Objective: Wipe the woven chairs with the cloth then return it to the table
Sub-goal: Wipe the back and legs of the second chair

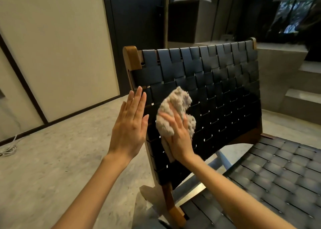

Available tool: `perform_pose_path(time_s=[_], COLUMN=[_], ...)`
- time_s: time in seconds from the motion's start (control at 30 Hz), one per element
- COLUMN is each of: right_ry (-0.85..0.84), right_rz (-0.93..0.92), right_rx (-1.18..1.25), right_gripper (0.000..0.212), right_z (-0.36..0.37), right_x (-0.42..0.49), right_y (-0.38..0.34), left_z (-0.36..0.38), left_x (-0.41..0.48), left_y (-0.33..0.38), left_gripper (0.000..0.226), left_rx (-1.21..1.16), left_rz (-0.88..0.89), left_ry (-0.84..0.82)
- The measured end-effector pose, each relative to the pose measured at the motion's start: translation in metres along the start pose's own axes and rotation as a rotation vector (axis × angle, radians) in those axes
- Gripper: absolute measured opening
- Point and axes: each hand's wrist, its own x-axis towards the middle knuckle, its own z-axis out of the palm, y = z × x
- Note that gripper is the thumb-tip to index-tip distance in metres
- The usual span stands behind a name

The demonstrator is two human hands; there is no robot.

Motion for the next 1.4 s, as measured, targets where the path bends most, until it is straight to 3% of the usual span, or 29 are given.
perform_pose_path(time_s=[0.2,0.33,0.43,0.63,0.73,0.83,0.97,1.23,1.3,1.4], right_ry=[0.077,0.207,0.254,0.118,0.063,0.038,0.124,0.137,0.179,0.268], right_rz=[0.033,0.05,0.14,0.177,0.285,0.429,0.291,0.125,0.138,0.308], right_rx=[0.06,0.073,0.085,-0.038,-0.069,0.012,0.086,0.06,0.064,0.094], right_gripper=[0.052,0.053,0.052,0.049,0.059,0.054,0.053,0.056,0.055,0.058], right_z=[-0.028,-0.023,-0.01,0.007,0.017,0.018,0.005,-0.035,-0.035,-0.03], right_x=[0.144,0.153,0.123,-0.016,-0.097,-0.117,-0.057,0.155,0.17,0.161], right_y=[-0.016,-0.01,-0.002,0.041,0.059,0.059,0.049,0.034,0.037,0.047], left_z=[-0.004,-0.003,0.0,0.011,0.021,0.025,0.023,0.023,0.027,0.032], left_x=[0.016,0.028,0.03,0.017,0.007,0.001,0.007,0.025,0.026,0.025], left_y=[0.01,0.013,0.016,0.02,0.022,0.027,0.03,0.029,0.028,0.028], left_gripper=[0.063,0.061,0.061,0.058,0.057,0.056,0.057,0.059,0.061,0.058], left_rx=[0.197,0.278,0.288,0.352,0.421,0.458,0.406,0.472,0.518,0.544], left_rz=[0.025,0.073,0.077,0.123,0.193,0.229,0.193,0.163,0.161,0.152], left_ry=[-0.007,-0.02,-0.012,-0.056,-0.108,-0.128,-0.088,-0.096,-0.082,-0.065])
